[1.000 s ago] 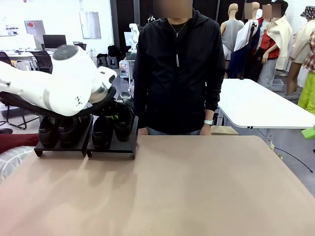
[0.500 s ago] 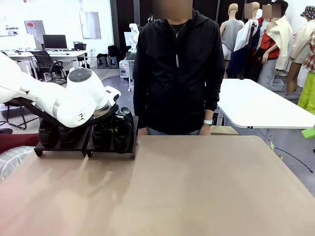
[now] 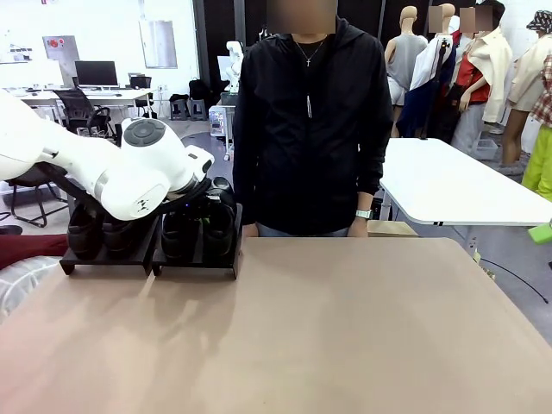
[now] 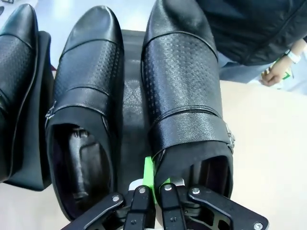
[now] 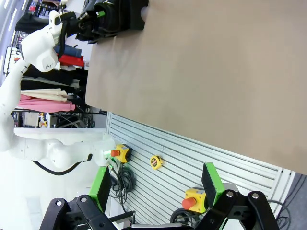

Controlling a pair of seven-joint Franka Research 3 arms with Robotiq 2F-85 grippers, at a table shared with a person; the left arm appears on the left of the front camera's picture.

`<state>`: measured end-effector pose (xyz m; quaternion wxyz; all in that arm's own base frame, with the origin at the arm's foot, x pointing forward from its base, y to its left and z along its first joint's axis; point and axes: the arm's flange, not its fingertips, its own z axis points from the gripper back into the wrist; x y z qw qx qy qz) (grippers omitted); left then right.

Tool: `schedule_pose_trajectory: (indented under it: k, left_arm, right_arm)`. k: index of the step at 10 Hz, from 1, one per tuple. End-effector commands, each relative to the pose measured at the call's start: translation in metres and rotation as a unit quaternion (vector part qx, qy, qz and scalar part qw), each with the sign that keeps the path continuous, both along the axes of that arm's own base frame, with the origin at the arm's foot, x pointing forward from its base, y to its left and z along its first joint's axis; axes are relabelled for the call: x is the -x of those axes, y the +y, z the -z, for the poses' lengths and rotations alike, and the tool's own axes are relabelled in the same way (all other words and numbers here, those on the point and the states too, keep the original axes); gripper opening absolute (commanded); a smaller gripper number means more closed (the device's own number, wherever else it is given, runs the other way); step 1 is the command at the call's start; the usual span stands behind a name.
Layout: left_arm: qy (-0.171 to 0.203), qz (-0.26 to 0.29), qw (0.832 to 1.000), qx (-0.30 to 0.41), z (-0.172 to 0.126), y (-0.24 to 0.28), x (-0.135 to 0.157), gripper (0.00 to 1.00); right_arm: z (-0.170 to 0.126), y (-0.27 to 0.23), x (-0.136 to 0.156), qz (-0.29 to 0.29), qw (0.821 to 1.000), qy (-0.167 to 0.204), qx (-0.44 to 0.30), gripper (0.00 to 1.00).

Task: Organize the shoes by placing them on the stand.
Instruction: Place the Shoe from the middle of the table onto the Shoes Stand.

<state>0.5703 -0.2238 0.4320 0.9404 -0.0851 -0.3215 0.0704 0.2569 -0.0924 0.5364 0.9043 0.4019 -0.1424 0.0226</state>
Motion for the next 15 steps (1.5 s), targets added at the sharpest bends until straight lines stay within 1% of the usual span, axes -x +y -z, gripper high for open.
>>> schedule_pose_trajectory:
  k: [1,4,5,6,7,9,11,12,13,14,15]
  left_arm:
    - [-0.034,-0.022,0.999,0.007,0.002,-0.005,-0.001,0.0]
    - [-0.033,-0.02,0.999,0.007,0.006,-0.005,-0.003,0.0]
    - [-0.039,-0.022,0.999,0.008,0.008,-0.004,-0.003,0.44]
    - [-0.05,-0.022,0.999,0.006,0.007,-0.003,-0.002,1.0]
    - [-0.065,-0.022,0.998,0.006,0.005,-0.004,-0.001,1.0]
    - [-0.075,-0.013,0.997,0.007,-0.001,-0.006,0.004,1.0]
    - [-0.079,-0.001,0.997,0.007,-0.01,-0.009,0.015,1.0]
    - [-0.082,0.011,0.996,0.012,-0.019,-0.011,0.025,1.0]
    - [-0.082,0.027,0.996,0.011,-0.032,-0.012,0.041,1.0]
    - [-0.069,0.05,0.996,0.012,-0.05,-0.012,0.064,1.0]
    - [-0.046,0.071,0.996,0.021,-0.066,-0.008,0.089,1.0]
  right_arm:
    - [-0.002,-0.002,-0.001,-0.01,1.0,-0.012,-0.007,1.0]
    - [-0.002,-0.002,-0.001,-0.01,1.0,-0.012,-0.007,1.0]
    - [-0.002,-0.002,-0.001,-0.01,1.0,-0.012,-0.007,1.0]
    - [-0.002,-0.002,-0.001,-0.01,1.0,-0.012,-0.007,1.0]
    - [-0.002,-0.002,-0.001,-0.01,1.0,-0.012,-0.007,1.0]
    - [-0.002,-0.002,-0.001,-0.01,1.0,-0.012,-0.007,1.0]
    - [-0.002,-0.002,-0.001,-0.01,1.0,-0.012,-0.007,1.0]
    - [-0.002,-0.002,-0.001,-0.01,1.0,-0.012,-0.007,1.0]
    - [-0.002,-0.002,-0.001,-0.01,1.0,-0.012,-0.007,1.0]
    - [-0.002,-0.002,-0.001,-0.01,1.0,-0.012,-0.007,1.0]
    - [-0.002,-0.002,-0.001,-0.01,1.0,-0.012,-0.007,1.0]
